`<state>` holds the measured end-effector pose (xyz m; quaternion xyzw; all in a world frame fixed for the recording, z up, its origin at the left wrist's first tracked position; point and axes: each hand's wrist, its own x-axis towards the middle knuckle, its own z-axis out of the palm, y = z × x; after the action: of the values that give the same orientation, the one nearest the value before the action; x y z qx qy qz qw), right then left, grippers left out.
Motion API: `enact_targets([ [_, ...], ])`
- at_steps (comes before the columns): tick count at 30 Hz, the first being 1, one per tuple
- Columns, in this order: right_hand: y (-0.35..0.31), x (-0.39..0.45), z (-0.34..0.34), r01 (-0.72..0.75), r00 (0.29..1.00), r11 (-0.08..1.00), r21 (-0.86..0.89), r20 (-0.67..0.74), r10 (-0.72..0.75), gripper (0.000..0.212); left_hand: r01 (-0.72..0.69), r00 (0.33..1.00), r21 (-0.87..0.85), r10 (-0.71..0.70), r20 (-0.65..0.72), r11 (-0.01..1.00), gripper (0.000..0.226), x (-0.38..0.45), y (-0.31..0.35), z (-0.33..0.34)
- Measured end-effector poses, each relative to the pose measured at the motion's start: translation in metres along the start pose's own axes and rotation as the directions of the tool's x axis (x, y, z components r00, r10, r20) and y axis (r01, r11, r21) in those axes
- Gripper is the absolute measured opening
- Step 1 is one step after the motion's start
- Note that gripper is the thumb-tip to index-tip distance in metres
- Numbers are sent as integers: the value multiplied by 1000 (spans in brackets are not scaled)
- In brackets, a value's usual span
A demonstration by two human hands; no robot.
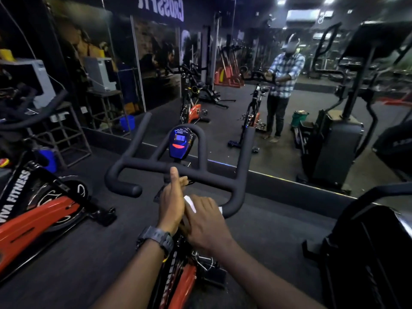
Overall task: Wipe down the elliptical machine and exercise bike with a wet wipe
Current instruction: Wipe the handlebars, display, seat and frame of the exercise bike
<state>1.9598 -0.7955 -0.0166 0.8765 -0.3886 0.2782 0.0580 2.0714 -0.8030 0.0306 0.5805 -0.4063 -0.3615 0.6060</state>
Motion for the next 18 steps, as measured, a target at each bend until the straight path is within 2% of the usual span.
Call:
enact_targets([
  [3,58,-35,-10,87,995,978,-190,58,-77,68,-12,999,33,11,42,999,89,4,2,3],
  [6,104,-39,-21,32,998,945,-327,53,-15,79,-15,999,91,11,46,996,101,1,1,5],
  [9,101,-36,-22,-67,997,975,-212,33,76,90,-10,999,151,3,49,989,106,-1,-1,5],
  [13,40,-48,-3,-135,990,990,-29,-37,133,96,-19,998,146,9,68,989,96,-2,-5,3],
  [16,8,-16,5,-159,987,986,-54,-12,159,83,-24,998,159,14,65,987,103,-4,-4,3],
  [18,14,3,-1,-127,991,985,-118,34,132,71,-24,998,170,13,64,985,107,-4,-1,3],
])
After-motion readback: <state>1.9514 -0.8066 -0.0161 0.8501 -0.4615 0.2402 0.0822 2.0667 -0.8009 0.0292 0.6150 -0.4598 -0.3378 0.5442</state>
